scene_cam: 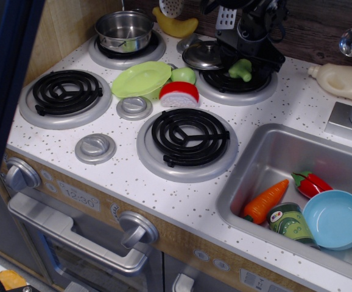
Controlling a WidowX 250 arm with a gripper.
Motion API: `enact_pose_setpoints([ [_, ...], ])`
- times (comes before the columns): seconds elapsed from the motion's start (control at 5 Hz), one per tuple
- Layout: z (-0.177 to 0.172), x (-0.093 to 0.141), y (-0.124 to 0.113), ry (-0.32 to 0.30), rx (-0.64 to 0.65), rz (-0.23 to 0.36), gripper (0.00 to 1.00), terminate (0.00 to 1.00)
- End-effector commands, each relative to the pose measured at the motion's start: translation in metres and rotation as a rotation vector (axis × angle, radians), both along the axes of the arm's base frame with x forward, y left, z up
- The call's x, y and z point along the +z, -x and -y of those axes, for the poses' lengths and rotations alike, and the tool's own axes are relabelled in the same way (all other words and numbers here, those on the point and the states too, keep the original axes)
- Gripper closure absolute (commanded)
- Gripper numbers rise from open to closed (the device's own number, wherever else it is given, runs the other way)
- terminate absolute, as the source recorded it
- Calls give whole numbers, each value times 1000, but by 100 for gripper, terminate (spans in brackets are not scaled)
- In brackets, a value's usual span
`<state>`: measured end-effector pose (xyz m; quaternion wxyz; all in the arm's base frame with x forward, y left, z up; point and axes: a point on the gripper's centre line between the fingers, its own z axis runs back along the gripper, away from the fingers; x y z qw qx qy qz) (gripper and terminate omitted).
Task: Put broccoli in pot or pan
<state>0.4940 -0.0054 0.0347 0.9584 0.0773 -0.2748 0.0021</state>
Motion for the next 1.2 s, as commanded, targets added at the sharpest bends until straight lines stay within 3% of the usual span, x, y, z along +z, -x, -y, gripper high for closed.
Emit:
enact_pose_setpoints([
  [0.0, -4, 22, -12, 55, -21, 61, 0, 0],
  [0.2, -6, 14, -12, 133, -29, 51, 100, 0],
  [0.4, -9, 14, -9, 135, -23, 26, 100, 0],
  [0.6, -16, 28, -1, 92, 3, -13, 100, 0],
  [0.8, -29, 66, 9, -128, 116, -49, 100, 0],
  [1.0, -44, 88, 27, -191, 260, -69, 100, 0],
])
